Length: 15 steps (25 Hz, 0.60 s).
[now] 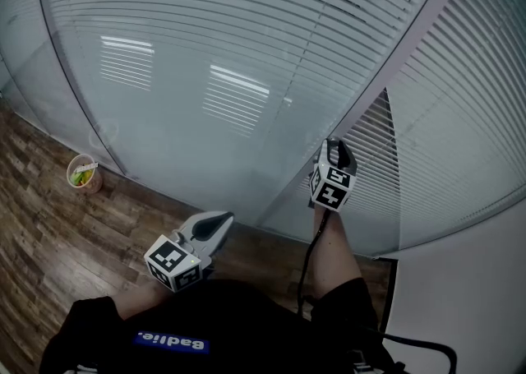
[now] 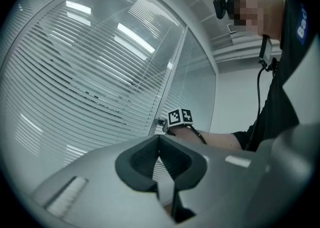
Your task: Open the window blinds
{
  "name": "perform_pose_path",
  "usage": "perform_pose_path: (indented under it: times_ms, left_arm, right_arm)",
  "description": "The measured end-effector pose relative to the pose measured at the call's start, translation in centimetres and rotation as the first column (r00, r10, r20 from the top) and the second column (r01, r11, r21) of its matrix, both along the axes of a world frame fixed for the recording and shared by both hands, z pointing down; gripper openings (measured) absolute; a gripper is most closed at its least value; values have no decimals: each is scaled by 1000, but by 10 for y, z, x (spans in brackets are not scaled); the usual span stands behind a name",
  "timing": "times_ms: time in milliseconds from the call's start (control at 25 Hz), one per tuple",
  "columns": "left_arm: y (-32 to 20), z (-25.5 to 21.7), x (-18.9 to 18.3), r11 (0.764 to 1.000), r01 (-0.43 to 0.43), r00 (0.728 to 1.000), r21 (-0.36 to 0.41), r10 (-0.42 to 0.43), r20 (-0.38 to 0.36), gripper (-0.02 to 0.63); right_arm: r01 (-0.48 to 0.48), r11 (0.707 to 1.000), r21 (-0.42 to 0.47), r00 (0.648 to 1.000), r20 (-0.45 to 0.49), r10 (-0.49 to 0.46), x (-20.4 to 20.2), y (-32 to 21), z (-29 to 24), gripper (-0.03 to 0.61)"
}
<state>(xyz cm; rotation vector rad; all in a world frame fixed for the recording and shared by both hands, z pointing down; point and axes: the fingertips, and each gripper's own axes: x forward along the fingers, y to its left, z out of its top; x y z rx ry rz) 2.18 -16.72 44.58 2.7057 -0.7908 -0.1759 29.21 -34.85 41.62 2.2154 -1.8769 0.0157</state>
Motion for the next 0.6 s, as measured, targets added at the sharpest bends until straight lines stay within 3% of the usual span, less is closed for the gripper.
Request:
perform_pose_path:
  times_ms: [80, 160, 200, 320, 360, 440, 520, 600]
  left_arm:
    - [0, 0, 1, 1000, -1, 1000, 1, 1, 1, 0]
    - [0, -1, 2, 1000, -4, 1000, 0, 4, 0, 0]
    - [0, -1, 2, 1000, -6, 1000, 0, 6, -1, 0]
    - [1, -1, 2, 1000, -9, 1000, 2, 9, 2, 0]
    - [1, -1, 2, 1000, -9, 1000, 1, 9, 3, 0]
    - [1, 0, 3, 1000, -11, 1000, -8, 11, -2, 0]
    - [1, 0, 5, 1000, -13, 1000, -17, 13, -8, 0]
    - [0, 0, 5, 1000, -13, 1000, -18, 13, -9, 0]
  right_arm:
    - [-5, 998, -57, 992, -128, -2, -3, 0, 5, 173]
    - [-32, 995, -96, 952, -308, 1, -5, 1, 7, 167]
    - [-48, 994, -102, 912, -411, 2, -6, 1, 6, 164]
    - [-77, 992, -96, 743, -669, -7, -15, 1, 1, 160]
    - [-84, 992, -96, 697, -717, -10, -17, 1, 0, 155]
    - [-100, 990, -101, 643, -766, -13, -17, 1, 0, 137]
    - [-110, 988, -109, 625, -780, -16, -15, -1, 1, 130]
    - [-107, 988, -109, 633, -774, -17, -15, -2, 1, 129]
